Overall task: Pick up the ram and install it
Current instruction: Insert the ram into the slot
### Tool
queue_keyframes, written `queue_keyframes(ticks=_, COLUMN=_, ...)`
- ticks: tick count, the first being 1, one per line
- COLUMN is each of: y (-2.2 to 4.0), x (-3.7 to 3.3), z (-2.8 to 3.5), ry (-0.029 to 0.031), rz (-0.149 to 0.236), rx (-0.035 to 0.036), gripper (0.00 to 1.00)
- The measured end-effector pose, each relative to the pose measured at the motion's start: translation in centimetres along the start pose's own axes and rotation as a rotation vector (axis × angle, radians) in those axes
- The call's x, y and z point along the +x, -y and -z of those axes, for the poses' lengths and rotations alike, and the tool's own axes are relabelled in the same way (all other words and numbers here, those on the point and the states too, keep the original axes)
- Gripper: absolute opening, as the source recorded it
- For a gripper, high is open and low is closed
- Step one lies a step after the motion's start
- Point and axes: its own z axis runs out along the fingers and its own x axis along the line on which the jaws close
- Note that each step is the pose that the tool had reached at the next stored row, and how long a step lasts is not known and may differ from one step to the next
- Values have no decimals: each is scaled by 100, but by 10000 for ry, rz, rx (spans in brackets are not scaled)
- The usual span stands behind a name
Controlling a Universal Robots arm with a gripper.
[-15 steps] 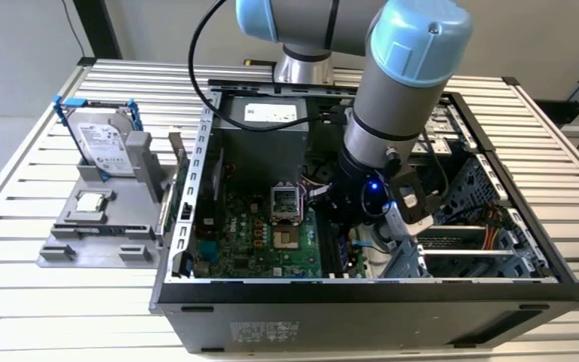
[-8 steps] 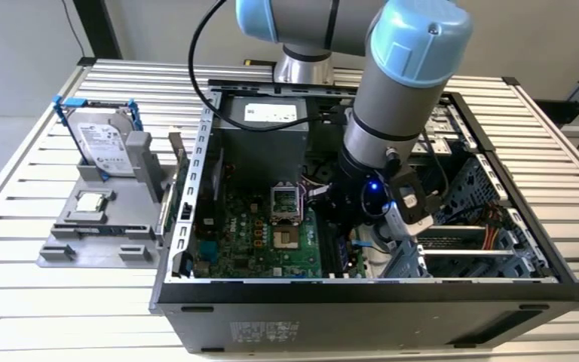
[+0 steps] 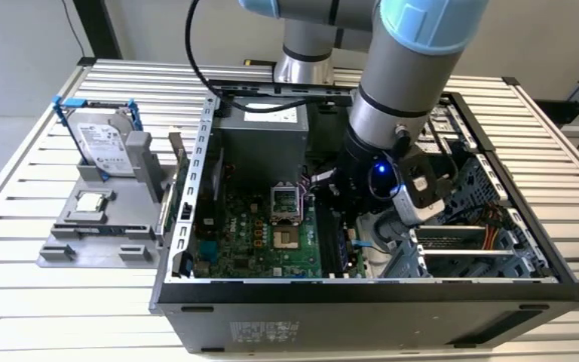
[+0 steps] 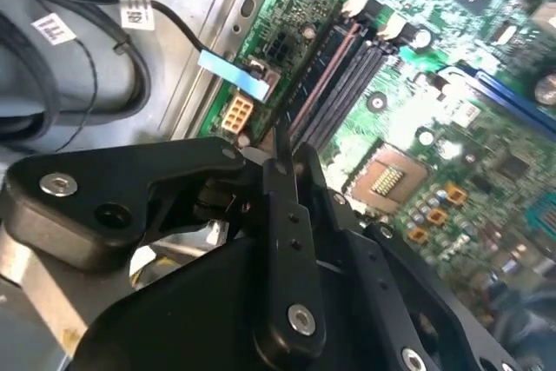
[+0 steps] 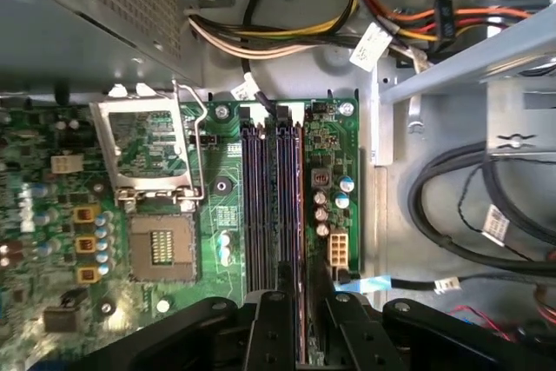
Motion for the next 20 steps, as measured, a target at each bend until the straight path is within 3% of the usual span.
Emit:
queue_keyframes(ticks=3, y=2, x=3, z=126, ry=0, rz=0, rx=2, gripper=100)
queue_keyframes(ticks=7, y=2, x=3, z=129, ry=1, rz=0, rx=16, gripper=100)
queue_keyframes(ticks=8, y=2, x=4, z=129, ry=1, rz=-1, rx=21, gripper=0)
queue_keyframes(ticks=20, y=2, x=4, z=129, ry=4, rz=-2, rx=94, gripper=0)
